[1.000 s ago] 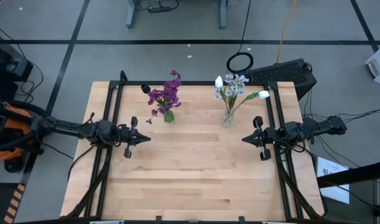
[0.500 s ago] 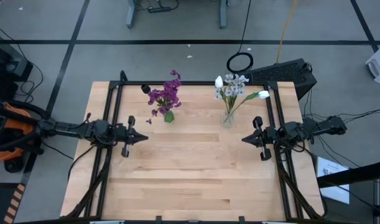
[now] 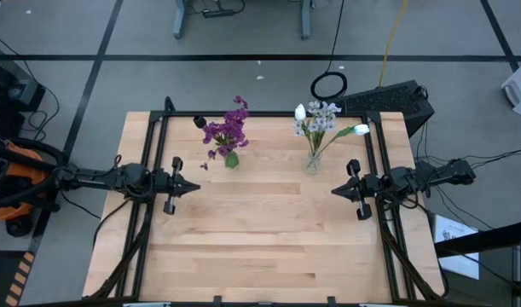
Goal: Sort flowers into vase by color
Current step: Return to Home Position
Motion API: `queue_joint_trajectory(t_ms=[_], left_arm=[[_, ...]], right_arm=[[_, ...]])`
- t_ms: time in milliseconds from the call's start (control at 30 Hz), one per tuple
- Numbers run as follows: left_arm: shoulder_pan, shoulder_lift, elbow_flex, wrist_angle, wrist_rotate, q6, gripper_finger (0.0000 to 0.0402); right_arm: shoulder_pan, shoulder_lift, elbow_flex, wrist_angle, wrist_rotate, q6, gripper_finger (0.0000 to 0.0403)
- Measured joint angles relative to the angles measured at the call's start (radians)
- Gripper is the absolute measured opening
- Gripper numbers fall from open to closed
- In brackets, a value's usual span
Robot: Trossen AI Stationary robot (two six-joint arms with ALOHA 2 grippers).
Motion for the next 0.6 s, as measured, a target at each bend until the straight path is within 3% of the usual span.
queue_joint_trajectory(t_ms=[600], left_arm=[[0.000, -0.001, 0.000, -0.004, -0.016, 0.033, 0.0000]], right_arm=[[0.000, 0.000, 0.000, 0.000, 0.000, -0.002, 0.0000]])
